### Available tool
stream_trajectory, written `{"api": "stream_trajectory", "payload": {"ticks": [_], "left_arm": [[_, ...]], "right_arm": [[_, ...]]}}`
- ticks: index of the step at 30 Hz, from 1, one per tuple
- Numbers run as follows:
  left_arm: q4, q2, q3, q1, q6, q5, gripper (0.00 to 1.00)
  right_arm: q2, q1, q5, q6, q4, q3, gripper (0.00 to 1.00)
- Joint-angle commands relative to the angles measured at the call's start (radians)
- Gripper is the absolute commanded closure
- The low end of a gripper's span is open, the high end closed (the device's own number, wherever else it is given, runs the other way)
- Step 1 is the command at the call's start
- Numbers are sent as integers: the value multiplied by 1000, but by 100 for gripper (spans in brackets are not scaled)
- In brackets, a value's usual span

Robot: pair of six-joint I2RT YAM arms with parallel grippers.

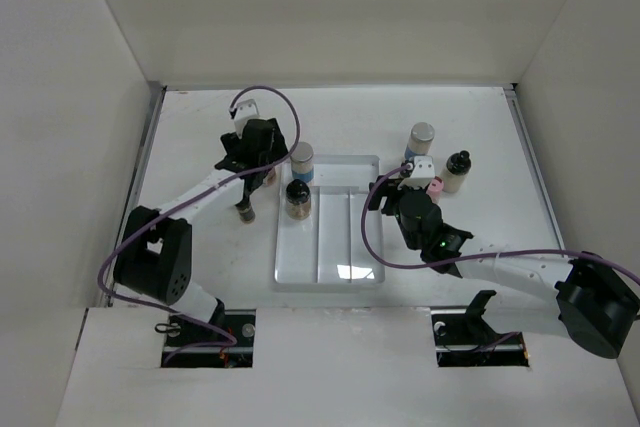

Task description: Organize the condiment bottles

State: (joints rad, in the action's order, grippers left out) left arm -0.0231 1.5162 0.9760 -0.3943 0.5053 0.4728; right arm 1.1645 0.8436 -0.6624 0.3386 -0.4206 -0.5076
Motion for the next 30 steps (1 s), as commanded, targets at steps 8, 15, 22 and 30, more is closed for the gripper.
{"api": "stream_trajectory", "payload": {"ticks": [8,15,22,30], "left_arm": [[0,84,13,22,2,-8,23],[32,90,-16,27,9,3,38],[146,-77,-63,24,6,13,54],[138,-398,-56,13,-16,66,56]], "right_arm": [[-12,-5,-11,-1,-53,-2,21],[-12,-7,-9,0,-53,-2,21],[0,-5,-12,-3,-53,-6,21],[-14,-5,-14,-3,-53,-3,20]]}}
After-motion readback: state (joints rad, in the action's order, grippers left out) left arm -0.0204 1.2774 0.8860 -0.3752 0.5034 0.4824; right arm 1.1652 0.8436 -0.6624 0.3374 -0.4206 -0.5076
